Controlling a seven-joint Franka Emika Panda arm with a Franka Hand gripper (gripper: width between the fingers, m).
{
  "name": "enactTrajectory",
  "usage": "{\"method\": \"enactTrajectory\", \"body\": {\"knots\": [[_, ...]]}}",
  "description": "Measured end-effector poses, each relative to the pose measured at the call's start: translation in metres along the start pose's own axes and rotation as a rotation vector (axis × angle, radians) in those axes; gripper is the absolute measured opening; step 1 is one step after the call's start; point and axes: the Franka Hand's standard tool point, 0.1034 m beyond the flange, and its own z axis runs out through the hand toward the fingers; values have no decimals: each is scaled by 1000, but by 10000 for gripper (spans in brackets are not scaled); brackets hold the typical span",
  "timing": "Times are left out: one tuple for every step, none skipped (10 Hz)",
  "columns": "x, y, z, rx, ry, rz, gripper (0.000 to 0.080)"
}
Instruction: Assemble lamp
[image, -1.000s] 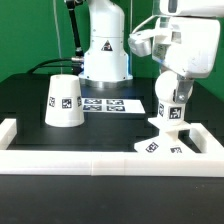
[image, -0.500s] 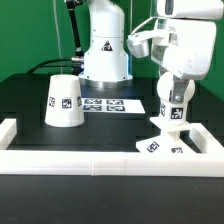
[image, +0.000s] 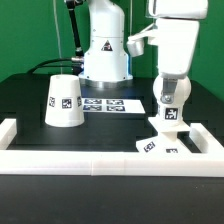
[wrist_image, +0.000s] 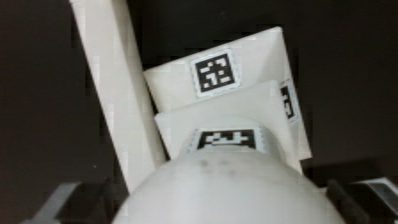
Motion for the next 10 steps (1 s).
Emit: {"method": "enactTrajectory", "body": {"knots": [[1,0,0,0,0,141,574],[2,-1,0,-1,1,268,576],[3,-1,0,-2,2,362,576],[4,-1,0,-2,3,494,576],[5,-1,1,-4,4,562,576],[4,0,1,-5,6,574,576],[5,0,1,-5,7,669,576],[5,0,1,-5,7,735,576],[5,-1,1,-4,7,780,576],[5,-1,1,-4,8,866,576]]}}
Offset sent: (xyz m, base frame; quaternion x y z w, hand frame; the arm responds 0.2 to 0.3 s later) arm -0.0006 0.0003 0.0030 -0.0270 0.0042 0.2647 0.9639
